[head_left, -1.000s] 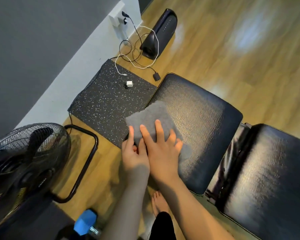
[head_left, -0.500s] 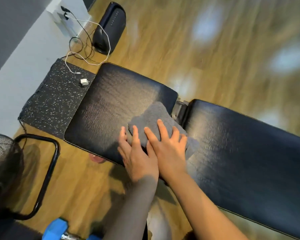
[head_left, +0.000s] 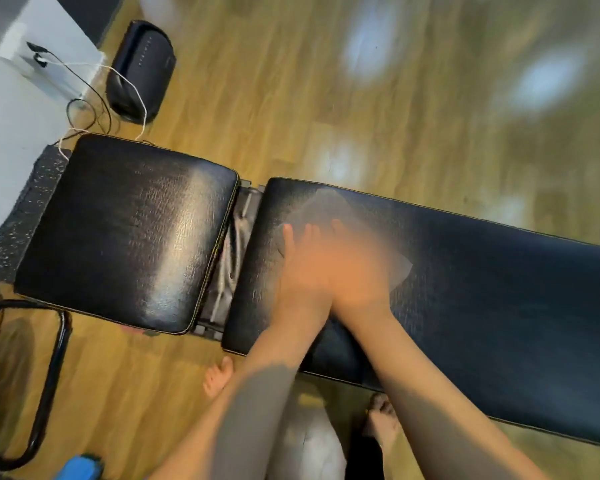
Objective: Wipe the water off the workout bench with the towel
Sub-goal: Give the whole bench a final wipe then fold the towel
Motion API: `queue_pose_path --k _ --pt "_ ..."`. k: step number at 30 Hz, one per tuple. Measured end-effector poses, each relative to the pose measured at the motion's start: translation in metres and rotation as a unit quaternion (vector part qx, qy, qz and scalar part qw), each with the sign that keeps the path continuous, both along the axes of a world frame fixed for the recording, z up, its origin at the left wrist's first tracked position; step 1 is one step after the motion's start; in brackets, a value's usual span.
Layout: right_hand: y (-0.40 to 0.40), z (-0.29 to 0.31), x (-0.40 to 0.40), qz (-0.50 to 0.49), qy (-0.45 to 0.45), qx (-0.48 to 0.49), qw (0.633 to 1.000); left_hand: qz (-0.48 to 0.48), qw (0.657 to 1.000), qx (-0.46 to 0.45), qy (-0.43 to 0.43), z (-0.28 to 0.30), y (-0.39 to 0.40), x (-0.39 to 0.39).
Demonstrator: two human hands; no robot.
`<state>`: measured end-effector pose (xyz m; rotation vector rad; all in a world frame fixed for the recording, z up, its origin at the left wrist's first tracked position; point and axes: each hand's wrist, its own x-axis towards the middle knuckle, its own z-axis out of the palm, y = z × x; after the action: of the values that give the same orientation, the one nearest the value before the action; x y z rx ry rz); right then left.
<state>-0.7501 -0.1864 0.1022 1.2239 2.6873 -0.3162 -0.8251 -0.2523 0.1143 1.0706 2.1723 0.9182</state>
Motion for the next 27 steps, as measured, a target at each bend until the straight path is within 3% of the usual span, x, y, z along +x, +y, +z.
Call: queue_pose_path --k 14,20,23,27 --pt "0.089 -0.003 0.168 -0.051 -0.005 -0.027 0.998 -0.045 0.996 -0.071 0.019 0.0 0.1 0.164" --pt "0.109 -0.006 0.233 -0.094 -0.012 0.004 0.995 -0.092 0.994 -0.059 0.011 0.001 0.131 0.225" --pt "0.119 -0.004 0.269 -0.131 0.01 -0.026 0.991 -0.127 0.991 -0.05 0.001 0.003 0.143 0.257" --pt "0.136 -0.007 0.317 -0.12 0.013 -0.015 0.993 -0.123 0.99 -0.065 0.023 0.004 0.161 0.305"
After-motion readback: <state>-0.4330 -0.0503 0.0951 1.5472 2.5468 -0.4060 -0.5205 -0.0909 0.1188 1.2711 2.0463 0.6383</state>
